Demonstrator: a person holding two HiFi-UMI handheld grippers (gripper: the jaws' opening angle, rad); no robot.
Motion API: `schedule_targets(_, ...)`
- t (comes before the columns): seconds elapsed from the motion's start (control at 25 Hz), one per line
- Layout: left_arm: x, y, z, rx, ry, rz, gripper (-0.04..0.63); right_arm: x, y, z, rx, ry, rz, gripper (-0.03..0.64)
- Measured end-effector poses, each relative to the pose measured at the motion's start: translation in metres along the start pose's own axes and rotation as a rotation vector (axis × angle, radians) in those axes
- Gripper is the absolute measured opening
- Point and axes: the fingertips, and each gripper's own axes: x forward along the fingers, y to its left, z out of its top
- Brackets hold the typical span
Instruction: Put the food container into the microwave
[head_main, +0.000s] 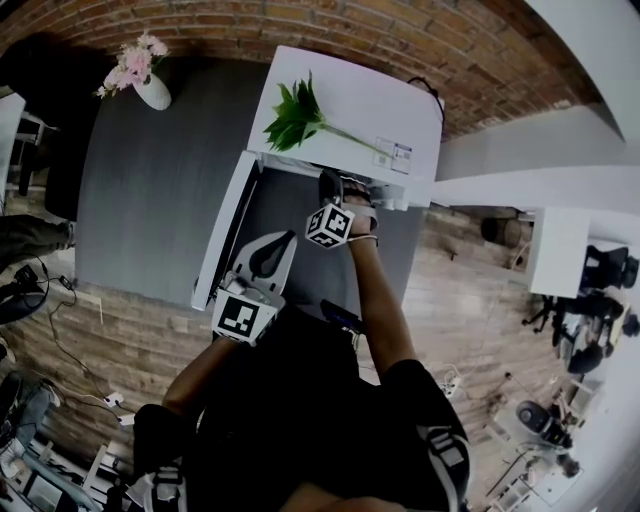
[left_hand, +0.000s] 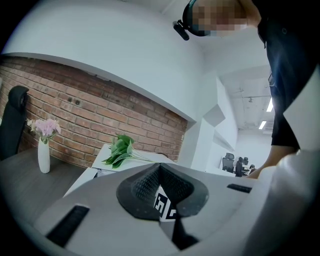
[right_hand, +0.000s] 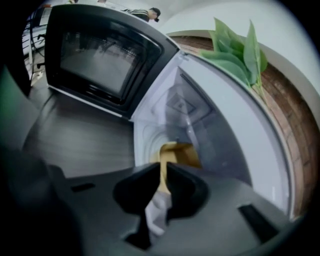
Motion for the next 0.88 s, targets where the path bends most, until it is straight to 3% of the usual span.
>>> schedule_targets(0.2, -0.011, -0.014, 0.001, 0.008, -0.015, -0.001, 0.035, -0.030, -0.001, 0.003, 0.051, -0.025, -0.066, 0.041)
schedule_targets(0.44, -0.030, -0.034, 0.004, 0.026, -0.034, 0.003, 0.035, -0.076, 0.011, 0.007, 0.189, -0.060, -0.057, 0.040)
schedule_targets(0.64, -0.046, -0.050, -0.002, 0.064, -0.040, 0.004, 0.035, -0.115, 0.019, -0.008, 0.500, -0.087, -0.030, 0.040)
schedule_targets(0.88, -0.063, -0.079, -0.006, 0.086, -0.059, 0.002, 0.035, -0.172, 0.035, -0.027, 0.734, -0.117, -0.019, 0.038)
